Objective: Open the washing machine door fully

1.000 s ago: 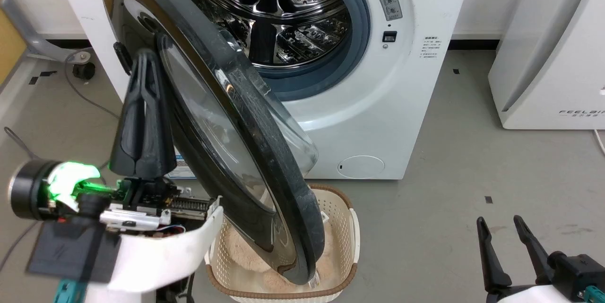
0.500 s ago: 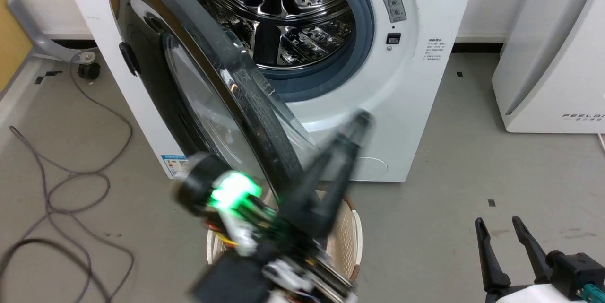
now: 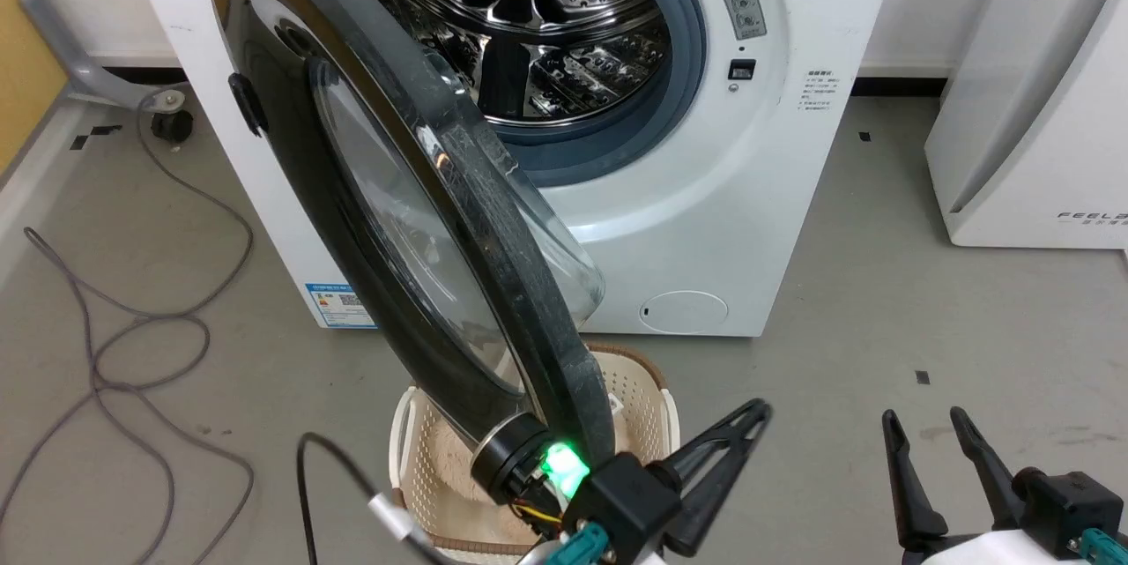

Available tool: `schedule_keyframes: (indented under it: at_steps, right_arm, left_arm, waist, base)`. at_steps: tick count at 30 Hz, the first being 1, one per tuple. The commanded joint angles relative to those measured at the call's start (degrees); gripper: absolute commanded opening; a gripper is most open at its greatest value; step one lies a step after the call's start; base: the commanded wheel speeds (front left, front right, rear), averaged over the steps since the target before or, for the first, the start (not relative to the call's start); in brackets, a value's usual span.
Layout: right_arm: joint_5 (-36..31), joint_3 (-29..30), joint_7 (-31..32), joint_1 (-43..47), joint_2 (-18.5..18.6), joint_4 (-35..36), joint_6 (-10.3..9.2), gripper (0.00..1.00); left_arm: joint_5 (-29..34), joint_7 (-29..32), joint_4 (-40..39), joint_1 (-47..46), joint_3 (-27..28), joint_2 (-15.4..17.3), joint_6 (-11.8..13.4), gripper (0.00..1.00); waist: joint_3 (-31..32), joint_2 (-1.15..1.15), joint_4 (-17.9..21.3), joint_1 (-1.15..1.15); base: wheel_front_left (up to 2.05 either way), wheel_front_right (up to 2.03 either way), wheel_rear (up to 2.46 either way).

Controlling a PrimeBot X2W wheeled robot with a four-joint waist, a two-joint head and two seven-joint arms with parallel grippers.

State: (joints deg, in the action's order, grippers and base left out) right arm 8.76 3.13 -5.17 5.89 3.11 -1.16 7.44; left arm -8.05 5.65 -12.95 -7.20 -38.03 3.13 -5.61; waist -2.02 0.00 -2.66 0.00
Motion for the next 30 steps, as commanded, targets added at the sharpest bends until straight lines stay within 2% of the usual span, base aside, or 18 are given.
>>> schedule_keyframes:
  at_steps: [1,6,11,16,24,30]
  right_arm:
    - [0.4,-0.2,0.0,-0.3,-0.2,-0.1,0.05,1.00]
    - [0.7,-0.3,0.1,-0.6,-0.2,-0.5,0.05,1.00]
    - [1.0,-0.3,0.2,-0.6,-0.2,-1.0,0.05,1.00]
    - [1.4,-0.3,0.3,-0.7,-0.2,-1.3,0.05,1.00]
    - [2.0,-0.2,0.2,-0.9,-0.2,-1.7,0.05,1.00]
    - [1.8,-0.2,0.4,-1.2,-0.2,-2.5,0.05,1.00]
  left_arm:
    - [-0.5,0.5,1.1,0.3,0.2,0.3,0.4,0.00]
    - [-1.7,1.3,7.8,-1.4,1.8,0.0,3.5,0.00]
    - [-4.0,-0.6,12.4,-3.2,2.9,-0.2,7.5,0.00]
    - [-6.2,-2.2,15.8,-4.7,2.4,-0.2,10.3,0.00]
    - [-7.2,-4.0,17.8,-4.3,2.8,-0.2,14.0,0.00]
    - [-7.6,-4.2,15.7,-1.9,3.7,1.0,15.9,0.00]
  waist:
    - [-0.1,0.00,0.1,0.00]
    - [-0.6,0.00,0.4,0.00]
    - [-0.8,0.00,0.7,0.00]
    - [-1.1,0.00,0.4,0.00]
    - [-1.6,0.00,-0.2,0.00]
    - [-1.8,0.00,-1.5,0.00]
  base:
    - [0.00,0.00,0.00]
    - [0.00,0.00,0.00]
    - [0.00,0.00,0.00]
    - [0.00,0.00,0.00]
    - [0.00,0.00,0.00]
    - [0.00,0.00,0.00]
